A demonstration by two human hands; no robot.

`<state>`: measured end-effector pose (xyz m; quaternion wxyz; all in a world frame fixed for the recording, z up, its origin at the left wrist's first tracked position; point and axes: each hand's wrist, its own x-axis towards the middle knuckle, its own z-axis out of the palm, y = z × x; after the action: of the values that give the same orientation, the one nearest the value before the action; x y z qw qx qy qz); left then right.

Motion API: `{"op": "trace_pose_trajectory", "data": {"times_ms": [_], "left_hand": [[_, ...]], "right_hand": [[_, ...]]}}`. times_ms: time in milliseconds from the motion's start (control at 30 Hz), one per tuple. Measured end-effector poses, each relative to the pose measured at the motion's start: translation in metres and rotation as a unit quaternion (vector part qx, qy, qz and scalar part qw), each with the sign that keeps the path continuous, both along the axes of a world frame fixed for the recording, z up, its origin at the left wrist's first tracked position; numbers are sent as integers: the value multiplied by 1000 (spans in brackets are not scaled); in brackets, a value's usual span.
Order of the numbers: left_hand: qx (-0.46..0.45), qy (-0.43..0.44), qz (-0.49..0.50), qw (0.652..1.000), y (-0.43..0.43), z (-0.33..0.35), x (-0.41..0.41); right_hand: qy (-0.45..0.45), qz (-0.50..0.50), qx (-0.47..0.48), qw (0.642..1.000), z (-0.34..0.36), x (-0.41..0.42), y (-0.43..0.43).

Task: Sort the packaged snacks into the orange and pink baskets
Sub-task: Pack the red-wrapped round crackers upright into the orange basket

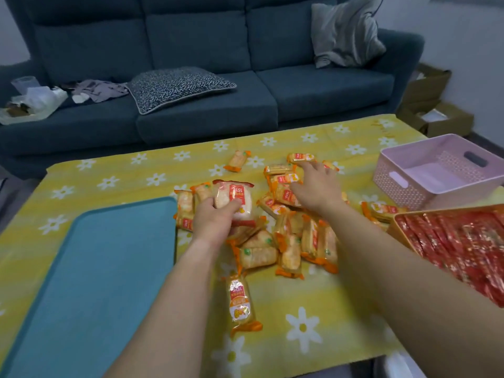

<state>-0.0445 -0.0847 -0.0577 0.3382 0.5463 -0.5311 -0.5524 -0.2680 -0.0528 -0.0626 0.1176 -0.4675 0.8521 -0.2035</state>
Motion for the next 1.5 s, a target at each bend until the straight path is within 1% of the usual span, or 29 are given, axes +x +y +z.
{"op": "trace_pose_trajectory", "data": {"times_ms": [33,67,133,200,267,333,400,433,467,500,567,600,633,733,767,800,900,967,1000,1033,1067,1133,1167,1200,1267,1300,1400,1467,1500], "left_hand": [[5,19,28,999,1,2,-3],[6,39,54,998,1,5,-7],[-1,65,87,994,3,12,-14],[-19,74,109,991,4,17,-20],[-34,67,128,989,4,18,-23],[-39,56,137,988,7,20,-23],[-36,47,138,989,9,21,-23],[-34,42,128,990,11,21,-25],[-33,41,116,992,13,23,-28],[-27,41,96,994,18,26,-33],[-21,42,18,999,34,34,-47],[-30,39,-32,998,43,35,-57],[-51,34,-84,995,56,39,-68],[-150,1,-206,967,99,45,-108],[-171,-9,-247,954,116,46,-124],[-178,-7,-298,938,136,48,-140],[-169,43,-421,890,188,54,-181],[-198,27,-429,881,203,56,-198],[-217,1,-404,889,207,54,-206],[-234,-30,-370,899,206,53,-211],[-243,-62,-340,906,206,50,-217],[-239,-117,-305,915,205,41,-224],[-234,-137,-302,914,207,39,-229],[-234,-152,-303,911,207,37,-234],[-242,-165,-313,903,207,35,-244],[-240,-168,-320,901,208,36,-247],[-177,-162,-344,908,212,31,-267],[-102,-100,-342,929,214,30,-279],[-61,-57,-343,936,215,34,-281]], "right_hand": [[35,-17,58,998,-5,-7,-1],[34,-4,116,993,-9,-9,-4],[51,90,186,977,-21,3,-15],[70,179,192,962,-34,34,-24],[53,228,184,955,-39,70,-21],[61,244,178,951,-40,92,-8],[67,224,124,964,-31,93,5],[40,196,82,976,-22,87,13],[-27,157,24,987,-10,79,20],[-134,103,-34,985,6,69,29],[-343,-1,-143,928,37,53,54],[-389,-33,-187,902,53,46,69],[-398,-48,-210,892,67,39,85],[-413,-54,-201,886,94,21,136],[-406,-67,-198,890,96,13,153],[-362,-88,-206,905,97,1,170],[-169,-152,-264,937,88,-39,220],[-11,-158,-269,950,75,-66,250],[75,-137,-232,960,66,-81,264],[138,-104,-161,972,55,-91,273],[160,-62,-69,983,45,-98,282],[99,11,103,990,25,-105,293],[70,22,130,989,22,-109,297],[71,14,99,992,22,-115,301],[125,-45,-11,991,30,-127,307],[148,-80,-24,985,34,-131,309],[131,-79,68,986,30,-136,312],[120,-58,108,985,23,-138,312],[108,-58,90,988,24,-142,312]]}}
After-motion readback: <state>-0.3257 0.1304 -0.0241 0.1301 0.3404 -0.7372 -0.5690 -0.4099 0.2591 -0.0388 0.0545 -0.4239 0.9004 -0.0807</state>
